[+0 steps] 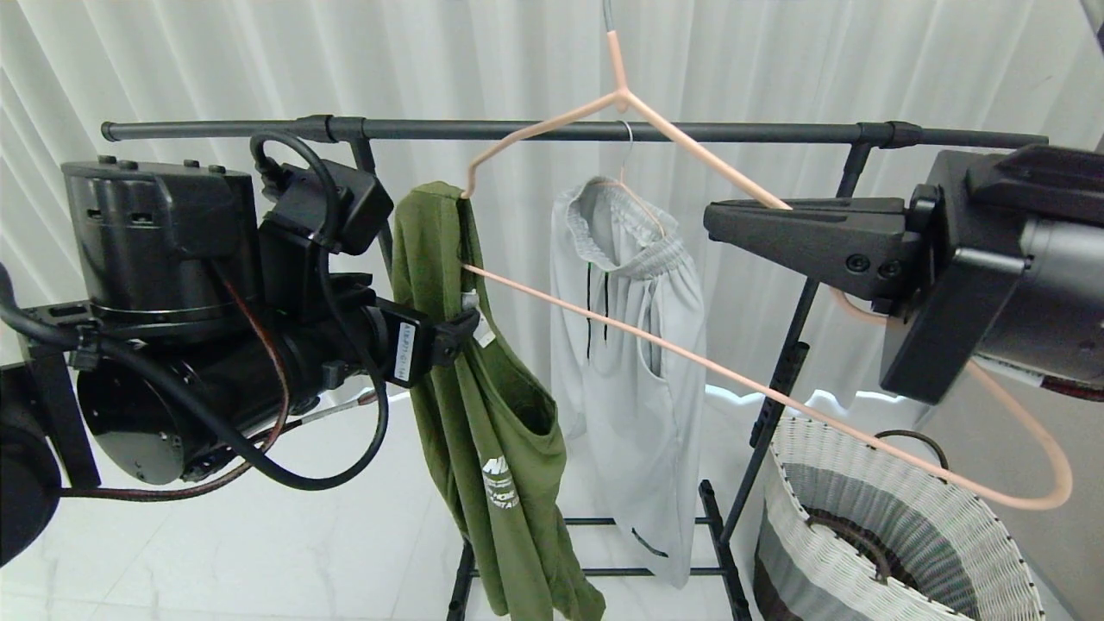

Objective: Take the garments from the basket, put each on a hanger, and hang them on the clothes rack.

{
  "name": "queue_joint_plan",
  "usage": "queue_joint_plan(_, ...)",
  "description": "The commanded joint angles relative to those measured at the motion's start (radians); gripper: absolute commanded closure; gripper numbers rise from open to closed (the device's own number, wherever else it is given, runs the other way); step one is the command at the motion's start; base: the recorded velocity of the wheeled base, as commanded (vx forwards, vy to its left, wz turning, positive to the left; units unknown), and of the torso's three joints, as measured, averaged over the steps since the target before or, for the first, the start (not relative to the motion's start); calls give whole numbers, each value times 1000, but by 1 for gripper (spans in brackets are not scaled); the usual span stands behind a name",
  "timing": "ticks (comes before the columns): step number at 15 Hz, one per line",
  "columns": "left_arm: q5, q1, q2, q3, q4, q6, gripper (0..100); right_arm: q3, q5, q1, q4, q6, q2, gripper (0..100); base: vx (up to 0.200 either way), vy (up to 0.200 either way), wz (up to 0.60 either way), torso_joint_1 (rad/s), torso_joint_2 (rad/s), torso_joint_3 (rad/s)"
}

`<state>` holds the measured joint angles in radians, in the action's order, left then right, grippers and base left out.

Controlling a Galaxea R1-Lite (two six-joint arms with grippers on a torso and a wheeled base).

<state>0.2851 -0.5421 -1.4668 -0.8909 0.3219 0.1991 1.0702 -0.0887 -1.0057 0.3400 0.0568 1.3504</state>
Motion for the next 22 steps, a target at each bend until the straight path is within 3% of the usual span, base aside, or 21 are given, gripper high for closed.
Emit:
queue_joint_plan(1, -3, -2, 26, 20, 0, 0, 0, 1, 1, 6, 1, 0, 4, 100, 0, 0, 0, 0, 0, 0)
queue_joint_plan(10, -4, -6, 48, 35, 40, 0, 0, 28, 0, -11, -3, 1, 15, 100, 0, 0, 0, 0, 0, 0)
queue_joint_plan(14, -4, -7, 46, 38, 46, 0, 0, 28, 35, -33, -1, 1, 16, 100, 0, 0, 0, 0, 0, 0)
queue_joint_plan(15, -4, -6, 49, 41, 48, 0, 100, 27, 37, -33, -1, 1, 16, 100, 0, 0, 0, 0, 0, 0)
queue_joint_plan(22, -6, -101, 83, 78, 98, 5, 100, 20, 43, -20, 1, -3, 29, 100, 0, 0, 0, 0, 0, 0)
